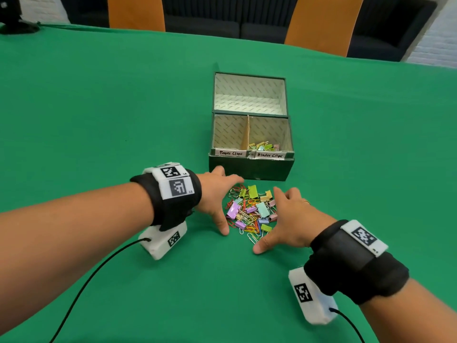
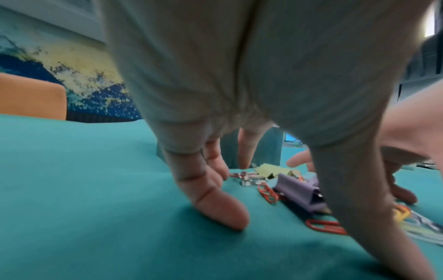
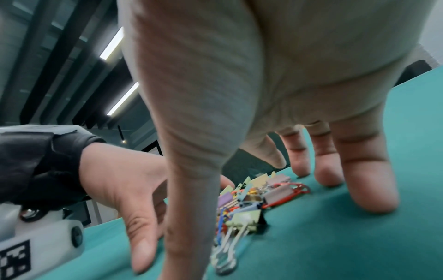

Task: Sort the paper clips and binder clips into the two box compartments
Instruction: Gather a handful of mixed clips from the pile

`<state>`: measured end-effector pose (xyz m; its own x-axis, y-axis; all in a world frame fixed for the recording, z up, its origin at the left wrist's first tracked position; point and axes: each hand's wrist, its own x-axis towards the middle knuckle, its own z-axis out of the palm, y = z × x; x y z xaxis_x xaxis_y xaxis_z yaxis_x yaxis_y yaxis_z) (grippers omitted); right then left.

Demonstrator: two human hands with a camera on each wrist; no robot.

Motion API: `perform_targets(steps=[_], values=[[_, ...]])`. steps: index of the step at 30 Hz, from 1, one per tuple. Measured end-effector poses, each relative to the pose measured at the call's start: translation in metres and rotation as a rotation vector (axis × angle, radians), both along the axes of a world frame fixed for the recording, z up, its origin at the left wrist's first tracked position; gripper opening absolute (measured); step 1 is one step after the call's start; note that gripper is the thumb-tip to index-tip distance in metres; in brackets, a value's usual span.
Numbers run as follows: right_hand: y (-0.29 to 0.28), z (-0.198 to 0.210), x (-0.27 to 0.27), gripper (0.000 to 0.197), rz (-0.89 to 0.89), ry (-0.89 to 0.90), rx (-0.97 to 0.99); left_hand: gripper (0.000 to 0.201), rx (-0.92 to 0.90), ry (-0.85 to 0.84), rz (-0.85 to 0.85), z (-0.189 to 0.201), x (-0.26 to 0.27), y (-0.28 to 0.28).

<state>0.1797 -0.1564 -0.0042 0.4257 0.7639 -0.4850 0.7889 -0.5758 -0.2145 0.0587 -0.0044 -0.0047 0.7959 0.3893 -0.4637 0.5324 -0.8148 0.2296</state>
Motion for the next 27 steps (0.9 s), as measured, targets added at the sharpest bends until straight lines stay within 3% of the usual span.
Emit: perform_targets(steps=[5, 13, 17, 21, 27], values=[[0.018, 0.003, -0.01, 0.11, 0.002, 0.002, 0.008, 0.095, -0.07, -0.077, -0.014, -0.002, 0.012, -0.011], [0.026, -0.001, -0.008, 0.085, -0.038, 0.051, 0.159, 0.063, -0.141, -0.266, 0.094, -0.01, 0.007, -0.01], [0.027, -0.003, -0.007, 0.081, -0.075, 0.079, 0.209, 0.065, -0.196, -0.376, 0.169, -0.013, 0.003, -0.014], [0.026, -0.004, -0.01, 0.092, -0.068, 0.085, 0.209, 0.063, -0.252, -0.457, 0.195, -0.009, 0.001, -0.018], [0.034, -0.007, -0.024, 0.088, -0.08, 0.025, 0.174, 0.052, -0.286, -0.454, 0.15, -0.003, -0.001, -0.018]])
